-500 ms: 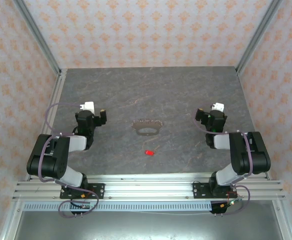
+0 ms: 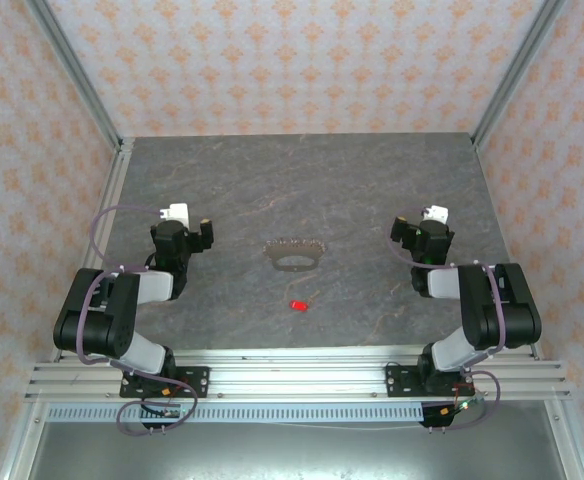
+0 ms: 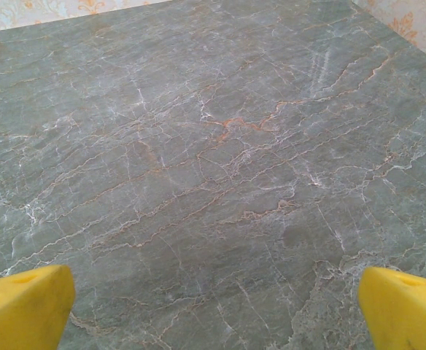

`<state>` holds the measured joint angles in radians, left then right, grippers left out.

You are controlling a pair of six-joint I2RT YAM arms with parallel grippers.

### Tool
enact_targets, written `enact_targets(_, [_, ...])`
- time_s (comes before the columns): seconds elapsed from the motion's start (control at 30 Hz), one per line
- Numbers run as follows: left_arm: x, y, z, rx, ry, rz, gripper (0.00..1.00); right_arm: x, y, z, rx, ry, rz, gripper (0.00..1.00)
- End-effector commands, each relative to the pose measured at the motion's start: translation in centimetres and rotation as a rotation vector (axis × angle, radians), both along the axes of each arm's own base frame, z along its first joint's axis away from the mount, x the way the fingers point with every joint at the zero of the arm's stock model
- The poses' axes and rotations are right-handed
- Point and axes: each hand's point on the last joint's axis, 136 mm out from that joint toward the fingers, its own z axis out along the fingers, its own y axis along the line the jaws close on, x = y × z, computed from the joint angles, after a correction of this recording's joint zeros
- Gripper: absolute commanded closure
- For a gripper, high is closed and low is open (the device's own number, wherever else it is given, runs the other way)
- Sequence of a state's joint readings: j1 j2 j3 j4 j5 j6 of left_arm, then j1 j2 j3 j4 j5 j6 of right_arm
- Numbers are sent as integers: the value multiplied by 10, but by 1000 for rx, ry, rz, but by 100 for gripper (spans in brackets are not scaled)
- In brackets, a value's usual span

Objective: Put the keys on the keyring

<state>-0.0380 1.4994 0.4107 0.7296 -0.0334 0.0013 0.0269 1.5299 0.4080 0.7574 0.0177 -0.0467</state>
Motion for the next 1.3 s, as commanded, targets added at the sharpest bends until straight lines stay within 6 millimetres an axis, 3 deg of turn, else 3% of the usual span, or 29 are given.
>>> enact_targets(0.0, [6,4,9,13,-22,6,0,7,1,11,-1,-35,12,1])
enact_targets(0.33, [6,3,10,12,-25,3,0,7,0,11,14,-37,16,1])
enact_targets(0.43, [10,1,20,14,-4,-8,0,6,0,15,12,-44,18,1])
enact_targets(0.6, [8,4,37,7,81,11,0,-1,-16,51,7,-35,-84,1])
enact_targets(0.67, [6,4,49,-6,82,19,0,-5,-27,73,39,-22,-179,1])
enact_targets(0.8, [7,1,75,-70,75,37,0,-18,-49,97,178,22,-419,0])
enact_targets(0.9, [6,-2,92,-152,75,63,0,-11,-29,102,259,72,-331,1])
enact_targets(1.03, [1,-12,106,-321,90,108,0,-7,13,95,383,146,-137,2])
enact_targets(1.17, [-7,-49,112,-405,107,28,0,-16,61,79,486,212,52,13])
enact_targets(1.27, [-19,-86,110,-424,138,-56,0,-28,89,65,494,283,131,13])
